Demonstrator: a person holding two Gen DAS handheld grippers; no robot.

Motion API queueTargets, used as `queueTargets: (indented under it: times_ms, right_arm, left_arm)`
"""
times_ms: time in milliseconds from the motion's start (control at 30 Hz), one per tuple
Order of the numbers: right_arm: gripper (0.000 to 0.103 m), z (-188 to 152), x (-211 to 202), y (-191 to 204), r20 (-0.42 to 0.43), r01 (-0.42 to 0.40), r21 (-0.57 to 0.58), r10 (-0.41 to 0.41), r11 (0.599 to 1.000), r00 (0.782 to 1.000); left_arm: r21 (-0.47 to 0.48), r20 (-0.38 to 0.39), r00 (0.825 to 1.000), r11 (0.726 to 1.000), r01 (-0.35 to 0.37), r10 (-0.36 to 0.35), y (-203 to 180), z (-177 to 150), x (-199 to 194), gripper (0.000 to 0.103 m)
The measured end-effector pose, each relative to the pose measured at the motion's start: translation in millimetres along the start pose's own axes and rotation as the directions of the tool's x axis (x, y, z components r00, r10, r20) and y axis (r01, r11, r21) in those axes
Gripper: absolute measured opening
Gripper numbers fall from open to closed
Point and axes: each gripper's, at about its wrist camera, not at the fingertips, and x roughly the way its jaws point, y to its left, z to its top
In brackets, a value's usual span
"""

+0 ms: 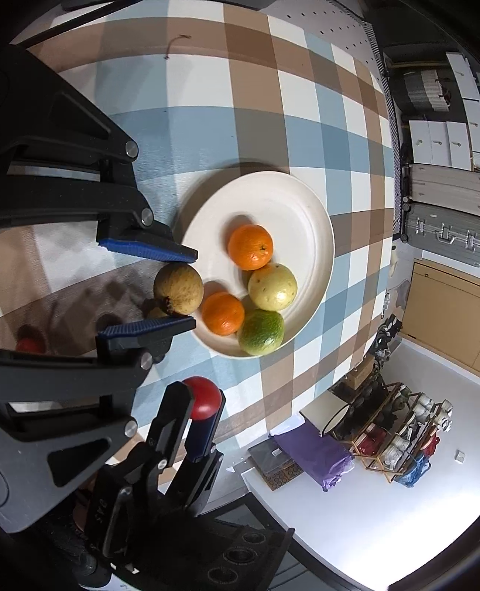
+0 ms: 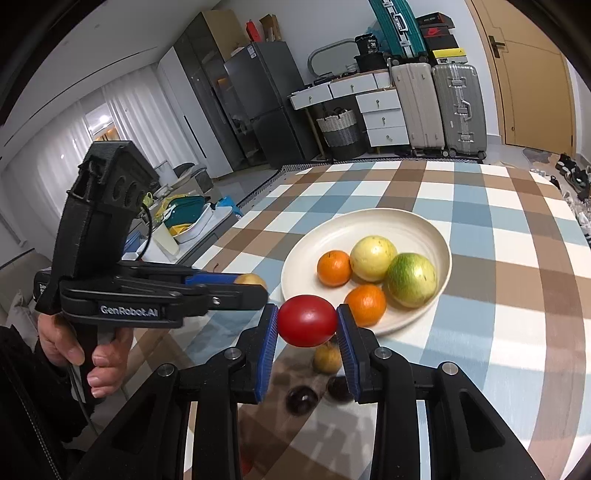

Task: Organize fruits
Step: 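Carry both fruits onto the cream plate and open both grippers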

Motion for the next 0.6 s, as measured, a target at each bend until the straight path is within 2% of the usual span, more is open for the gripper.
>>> queueTargets:
  times_ms: [367, 600]
  right_arm:
    - [0.032, 22.8, 31.6, -18.0, -0.030, -0.013, 0.037, 0.014, 0.999, 0.999]
    - [0.032, 28.7, 49.1, -25.2, -0.063, 0.023, 0.031, -0.021, 0.999, 0.998]
  left_arm:
    - [-0.005, -0.049, 0.999, 1.000, 0.019, -0.020, 11.9, 17.1, 37.8, 0.026]
    - [0.000, -0.071, 0.997, 1.000, 0.031, -0.030, 14.7, 22.7, 54.1, 0.026]
